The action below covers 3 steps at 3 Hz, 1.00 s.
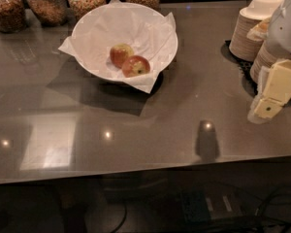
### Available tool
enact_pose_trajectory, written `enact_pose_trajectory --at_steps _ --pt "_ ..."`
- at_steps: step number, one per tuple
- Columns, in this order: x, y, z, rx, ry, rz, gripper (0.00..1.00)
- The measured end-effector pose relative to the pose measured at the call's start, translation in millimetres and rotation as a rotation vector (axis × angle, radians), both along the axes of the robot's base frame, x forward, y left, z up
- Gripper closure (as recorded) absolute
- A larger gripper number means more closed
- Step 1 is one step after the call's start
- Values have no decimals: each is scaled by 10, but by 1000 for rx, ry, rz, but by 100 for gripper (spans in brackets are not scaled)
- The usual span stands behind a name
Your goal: Pick apple from white bowl
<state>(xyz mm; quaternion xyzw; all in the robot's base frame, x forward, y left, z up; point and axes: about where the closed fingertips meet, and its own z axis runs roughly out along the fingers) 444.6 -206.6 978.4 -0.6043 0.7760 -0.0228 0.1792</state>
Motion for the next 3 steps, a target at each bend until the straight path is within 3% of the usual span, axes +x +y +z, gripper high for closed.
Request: enact_pose_trajectory --at_steps 1,3 --pt "127 150 16 65 -30 15 0" --pt "776 842 191 303 -150 -22 0"
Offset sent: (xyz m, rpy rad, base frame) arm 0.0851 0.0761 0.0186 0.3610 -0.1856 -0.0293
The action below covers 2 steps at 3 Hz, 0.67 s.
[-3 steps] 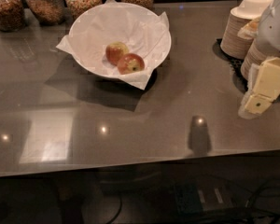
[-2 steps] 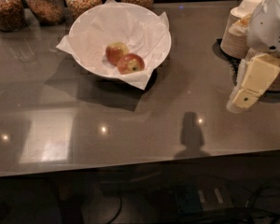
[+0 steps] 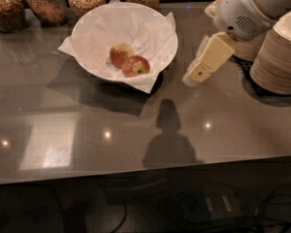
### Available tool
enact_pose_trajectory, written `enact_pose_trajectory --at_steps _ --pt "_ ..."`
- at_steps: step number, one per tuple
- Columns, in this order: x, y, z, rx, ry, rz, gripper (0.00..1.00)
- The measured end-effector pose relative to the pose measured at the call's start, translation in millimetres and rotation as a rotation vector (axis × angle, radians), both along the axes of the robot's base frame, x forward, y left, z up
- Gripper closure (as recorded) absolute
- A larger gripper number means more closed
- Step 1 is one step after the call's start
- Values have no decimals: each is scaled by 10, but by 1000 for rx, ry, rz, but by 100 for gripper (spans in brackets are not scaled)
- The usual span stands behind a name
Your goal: Pick apple from white bowl
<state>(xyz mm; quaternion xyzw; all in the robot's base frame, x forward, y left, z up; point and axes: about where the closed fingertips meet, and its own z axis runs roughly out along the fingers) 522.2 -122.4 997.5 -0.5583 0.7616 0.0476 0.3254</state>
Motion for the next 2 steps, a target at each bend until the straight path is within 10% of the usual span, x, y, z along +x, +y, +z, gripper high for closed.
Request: enact_pose_trajectory --at_steps 2 --pt "484 491 102 103 -37 -66 0"
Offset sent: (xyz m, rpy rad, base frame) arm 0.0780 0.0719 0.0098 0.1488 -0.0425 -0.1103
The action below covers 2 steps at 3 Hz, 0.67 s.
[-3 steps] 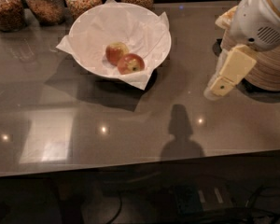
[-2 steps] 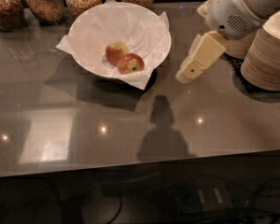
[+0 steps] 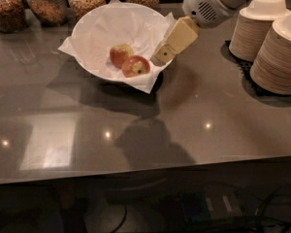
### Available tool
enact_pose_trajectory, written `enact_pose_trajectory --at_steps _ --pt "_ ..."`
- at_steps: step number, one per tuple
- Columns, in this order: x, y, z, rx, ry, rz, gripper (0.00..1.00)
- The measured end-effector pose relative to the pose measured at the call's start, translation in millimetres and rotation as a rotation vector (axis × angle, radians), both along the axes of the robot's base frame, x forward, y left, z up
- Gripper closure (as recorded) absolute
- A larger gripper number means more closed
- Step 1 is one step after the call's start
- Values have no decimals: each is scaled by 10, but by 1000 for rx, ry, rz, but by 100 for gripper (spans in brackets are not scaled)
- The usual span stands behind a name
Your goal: Pick apple from white bowl
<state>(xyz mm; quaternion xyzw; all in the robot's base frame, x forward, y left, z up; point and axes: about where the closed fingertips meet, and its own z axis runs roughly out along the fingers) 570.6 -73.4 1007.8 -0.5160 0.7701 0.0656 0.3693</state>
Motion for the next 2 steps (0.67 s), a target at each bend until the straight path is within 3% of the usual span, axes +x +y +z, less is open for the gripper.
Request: enact_pose_trajectory --at_steps 2 --pt "535 490 -293 6 78 -60 0"
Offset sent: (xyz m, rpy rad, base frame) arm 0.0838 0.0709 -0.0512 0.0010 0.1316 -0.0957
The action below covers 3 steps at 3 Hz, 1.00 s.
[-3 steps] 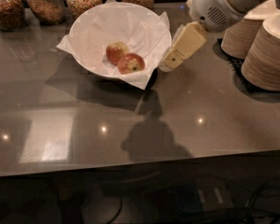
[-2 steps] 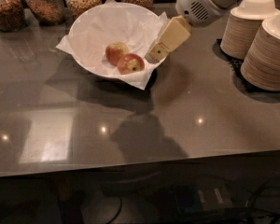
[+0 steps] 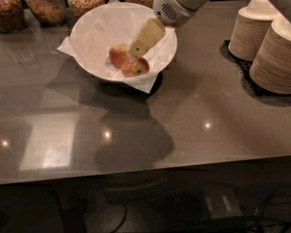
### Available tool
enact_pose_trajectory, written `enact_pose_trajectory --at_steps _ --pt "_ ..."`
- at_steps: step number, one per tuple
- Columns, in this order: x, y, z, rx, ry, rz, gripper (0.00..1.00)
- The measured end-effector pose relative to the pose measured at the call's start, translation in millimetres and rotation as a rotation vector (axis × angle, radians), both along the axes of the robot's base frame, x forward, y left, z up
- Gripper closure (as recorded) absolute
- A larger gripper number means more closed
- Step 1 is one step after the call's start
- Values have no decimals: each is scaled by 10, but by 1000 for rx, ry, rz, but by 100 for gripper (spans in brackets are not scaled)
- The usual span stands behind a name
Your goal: Pick apple from white bowl
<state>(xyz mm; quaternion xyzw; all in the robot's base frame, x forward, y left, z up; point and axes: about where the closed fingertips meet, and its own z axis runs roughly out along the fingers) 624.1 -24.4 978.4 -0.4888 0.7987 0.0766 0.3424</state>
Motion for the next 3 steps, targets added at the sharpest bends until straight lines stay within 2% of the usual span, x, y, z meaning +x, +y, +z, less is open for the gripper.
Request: enact_pose_trajectory --at_steps 2,3 --pt "29 1 -65 11 0 -11 0" --pt "106 33 -214 39 9 -32 0"
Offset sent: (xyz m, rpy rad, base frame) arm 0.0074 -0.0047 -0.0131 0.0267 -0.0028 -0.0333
